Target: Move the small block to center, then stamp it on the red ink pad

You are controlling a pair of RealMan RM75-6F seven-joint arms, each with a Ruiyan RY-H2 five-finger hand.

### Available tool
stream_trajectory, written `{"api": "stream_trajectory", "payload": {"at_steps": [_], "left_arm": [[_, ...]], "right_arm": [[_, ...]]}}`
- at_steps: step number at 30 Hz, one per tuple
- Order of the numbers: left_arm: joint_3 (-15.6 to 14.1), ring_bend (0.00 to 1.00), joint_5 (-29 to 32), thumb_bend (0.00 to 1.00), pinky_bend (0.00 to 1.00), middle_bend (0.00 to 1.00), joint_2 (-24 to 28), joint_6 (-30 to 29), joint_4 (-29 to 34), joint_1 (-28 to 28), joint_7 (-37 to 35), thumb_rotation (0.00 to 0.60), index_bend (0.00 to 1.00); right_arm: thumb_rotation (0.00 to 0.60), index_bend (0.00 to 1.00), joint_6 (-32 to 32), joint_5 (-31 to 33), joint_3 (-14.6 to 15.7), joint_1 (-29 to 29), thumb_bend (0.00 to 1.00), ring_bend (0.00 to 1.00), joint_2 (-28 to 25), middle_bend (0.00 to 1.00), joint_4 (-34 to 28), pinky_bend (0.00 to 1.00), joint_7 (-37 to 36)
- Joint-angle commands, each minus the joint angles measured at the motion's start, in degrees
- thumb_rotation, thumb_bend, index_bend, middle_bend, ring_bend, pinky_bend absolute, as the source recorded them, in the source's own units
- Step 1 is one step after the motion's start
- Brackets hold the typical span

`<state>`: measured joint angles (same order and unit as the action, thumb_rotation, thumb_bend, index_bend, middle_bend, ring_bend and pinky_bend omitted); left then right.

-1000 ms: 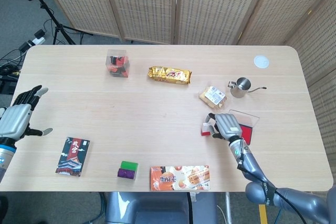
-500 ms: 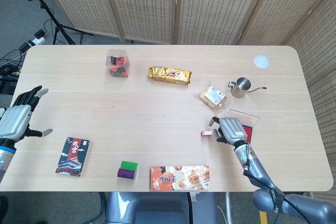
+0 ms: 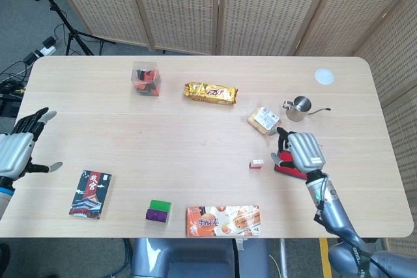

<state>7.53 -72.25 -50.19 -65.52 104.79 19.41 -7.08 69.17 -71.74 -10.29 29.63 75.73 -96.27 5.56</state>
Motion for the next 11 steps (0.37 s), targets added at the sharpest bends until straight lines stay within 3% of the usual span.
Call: {"api": "stream_trajectory", "payload": {"at_steps": [1,7,11], "left_arm": [[-0.9,0.00,-1.8,0.02,0.00,0.00,-0.3,-2.5,-0.5,-1.7,-1.0,0.600,0.00],[-2.0,0.00,-5.8,0.01,0.00,0.00,-7.3,-8.7,-10.4,-4.8,-4.4,0.600,0.00],[-2.5,0.00,-7.6,0.01,0.00,0.00,-10.7,-11.7,-15.0,-6.2,-5.5,0.600,0.00]], "right_arm": [[0.600,0.10,9.0,-8.8,3.8,-6.0,0.00,0.00,-5.0,0.01,-1.4,0.17,0.0],[0.600,0.03,22.9,-16.5,9.0,-15.8,0.00,0.00,-4.2,0.00,7.2,0.09,1.2],[0.600,0.00,26.2,-17.4,10.2,-19.2,0.00,0.00,-2.5,0.00,10.6,0.06,-0.9]]}}
